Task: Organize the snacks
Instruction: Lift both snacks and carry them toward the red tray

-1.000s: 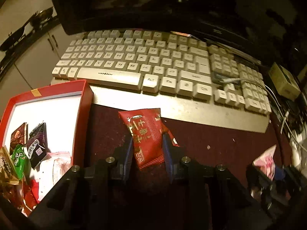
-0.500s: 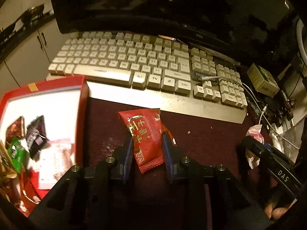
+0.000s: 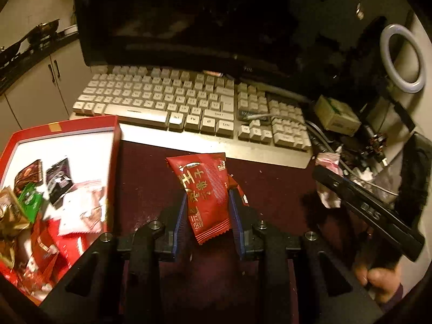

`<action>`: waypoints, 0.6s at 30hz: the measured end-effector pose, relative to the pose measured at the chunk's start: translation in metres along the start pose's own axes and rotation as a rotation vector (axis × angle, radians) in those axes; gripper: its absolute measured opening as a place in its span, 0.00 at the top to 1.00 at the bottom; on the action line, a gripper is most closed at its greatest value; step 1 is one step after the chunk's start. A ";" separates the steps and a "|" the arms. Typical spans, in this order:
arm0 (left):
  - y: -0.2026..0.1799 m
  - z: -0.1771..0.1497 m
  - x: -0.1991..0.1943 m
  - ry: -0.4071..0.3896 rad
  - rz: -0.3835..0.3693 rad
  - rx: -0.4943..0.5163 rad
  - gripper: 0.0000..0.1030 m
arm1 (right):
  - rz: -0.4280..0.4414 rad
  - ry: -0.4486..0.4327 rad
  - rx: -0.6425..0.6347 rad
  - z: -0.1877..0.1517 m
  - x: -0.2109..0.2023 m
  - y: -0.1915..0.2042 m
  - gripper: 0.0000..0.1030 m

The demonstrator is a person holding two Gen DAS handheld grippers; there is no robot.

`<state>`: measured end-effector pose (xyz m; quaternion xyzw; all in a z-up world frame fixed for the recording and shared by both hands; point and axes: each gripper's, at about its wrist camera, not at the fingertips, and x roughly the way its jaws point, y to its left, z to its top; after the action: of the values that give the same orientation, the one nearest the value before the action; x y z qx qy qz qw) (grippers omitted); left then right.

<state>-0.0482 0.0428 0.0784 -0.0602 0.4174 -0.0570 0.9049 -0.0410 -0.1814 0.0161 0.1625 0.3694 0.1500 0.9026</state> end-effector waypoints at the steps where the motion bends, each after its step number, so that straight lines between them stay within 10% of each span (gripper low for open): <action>1: 0.003 -0.002 -0.008 -0.010 -0.013 -0.005 0.73 | -0.006 -0.016 -0.010 0.000 -0.002 0.002 0.67; 18: 0.119 -0.015 -0.112 -0.244 0.085 -0.149 0.73 | 0.072 -0.146 -0.118 0.000 -0.018 0.066 0.67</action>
<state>-0.1259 0.1763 0.1339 -0.1160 0.3098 0.0204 0.9435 -0.0630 -0.1288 0.0541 0.1330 0.2872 0.1917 0.9290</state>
